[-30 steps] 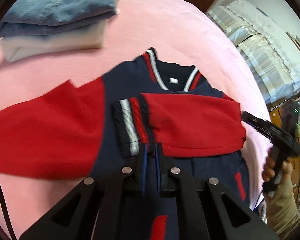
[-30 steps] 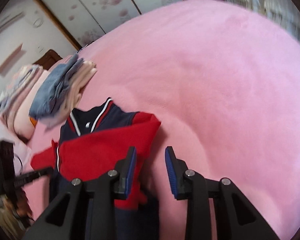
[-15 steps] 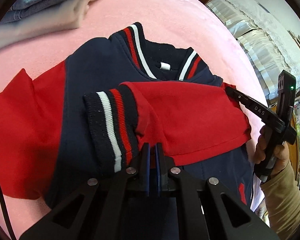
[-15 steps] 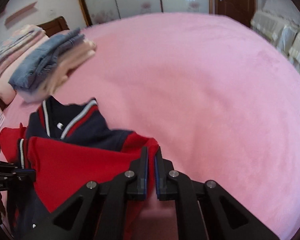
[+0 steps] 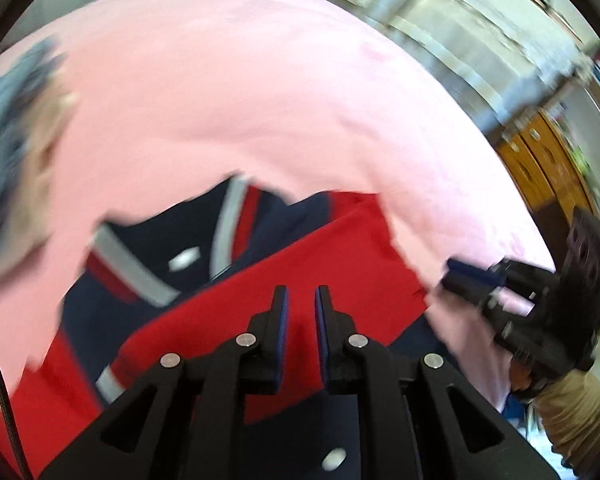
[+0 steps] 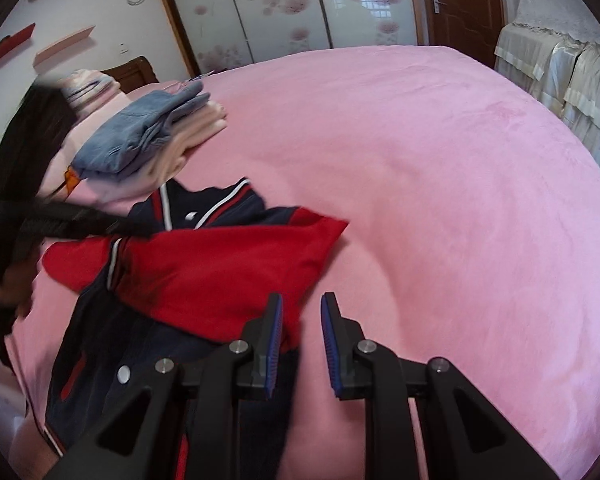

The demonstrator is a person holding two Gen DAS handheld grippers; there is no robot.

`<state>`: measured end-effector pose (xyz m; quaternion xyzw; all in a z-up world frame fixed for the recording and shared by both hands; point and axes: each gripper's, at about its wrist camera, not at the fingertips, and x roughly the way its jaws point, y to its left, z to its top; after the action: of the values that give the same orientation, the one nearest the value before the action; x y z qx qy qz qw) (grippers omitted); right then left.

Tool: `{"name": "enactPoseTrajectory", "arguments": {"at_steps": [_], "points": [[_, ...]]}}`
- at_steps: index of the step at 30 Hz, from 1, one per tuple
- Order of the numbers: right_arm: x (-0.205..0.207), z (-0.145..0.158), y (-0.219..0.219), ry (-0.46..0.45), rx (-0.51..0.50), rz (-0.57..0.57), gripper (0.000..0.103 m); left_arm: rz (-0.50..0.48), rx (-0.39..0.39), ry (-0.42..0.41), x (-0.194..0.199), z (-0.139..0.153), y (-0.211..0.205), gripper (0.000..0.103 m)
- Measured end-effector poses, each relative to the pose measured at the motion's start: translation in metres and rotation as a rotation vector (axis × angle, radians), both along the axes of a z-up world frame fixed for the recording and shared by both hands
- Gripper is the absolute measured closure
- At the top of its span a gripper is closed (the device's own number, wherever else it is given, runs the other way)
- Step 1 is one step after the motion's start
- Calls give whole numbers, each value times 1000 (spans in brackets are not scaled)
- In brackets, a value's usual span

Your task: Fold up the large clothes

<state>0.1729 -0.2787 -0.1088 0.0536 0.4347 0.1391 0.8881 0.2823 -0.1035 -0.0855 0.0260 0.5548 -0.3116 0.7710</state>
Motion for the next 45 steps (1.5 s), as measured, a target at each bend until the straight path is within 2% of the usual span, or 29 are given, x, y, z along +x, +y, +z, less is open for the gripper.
{"name": "enactPoseTrajectory", "arguments": {"at_steps": [5,9,15,20,22,23,25,26,28,31,33,36,38,42,45], "points": [[-4,-11,-5,19,27,-28,83,-158,26,19,32,-14,-61,93],[-4,-18,-8,36,66,-44,83,-242,74,22,52,-30,-96,93],[-5,-22,-9,38,100,-41,83,-334,54,71,69,-47,-118,93],[-8,-21,-4,23,90,-12,83,-383,59,93,67,-61,-128,93],[-6,-24,0,22,74,0,83,-398,55,75,63,-64,-132,98],[-6,-26,2,23,59,2,84,-402,58,49,59,-62,-133,99],[-7,-28,8,11,20,8,93,-391,94,-30,54,-59,-132,102],[-9,-28,10,-2,10,7,94,-370,121,-73,53,-59,-132,103],[-14,-25,12,-23,1,3,96,-320,139,-99,55,-59,-129,103],[-25,-24,12,-36,-14,-12,97,-249,138,-80,65,-60,-117,103],[-33,-27,15,-45,-51,-19,102,-224,143,-73,68,-64,-112,103],[-35,-34,16,-17,-97,-23,103,-205,120,-21,74,-70,-102,103],[-34,-36,10,19,-63,-38,103,-193,63,31,82,-69,-93,103],[-38,-21,-1,-8,25,-68,101,-207,17,79,85,-67,-90,103],[-34,-16,-2,-15,68,-70,93,-219,-15,121,89,-66,-86,101]]}}
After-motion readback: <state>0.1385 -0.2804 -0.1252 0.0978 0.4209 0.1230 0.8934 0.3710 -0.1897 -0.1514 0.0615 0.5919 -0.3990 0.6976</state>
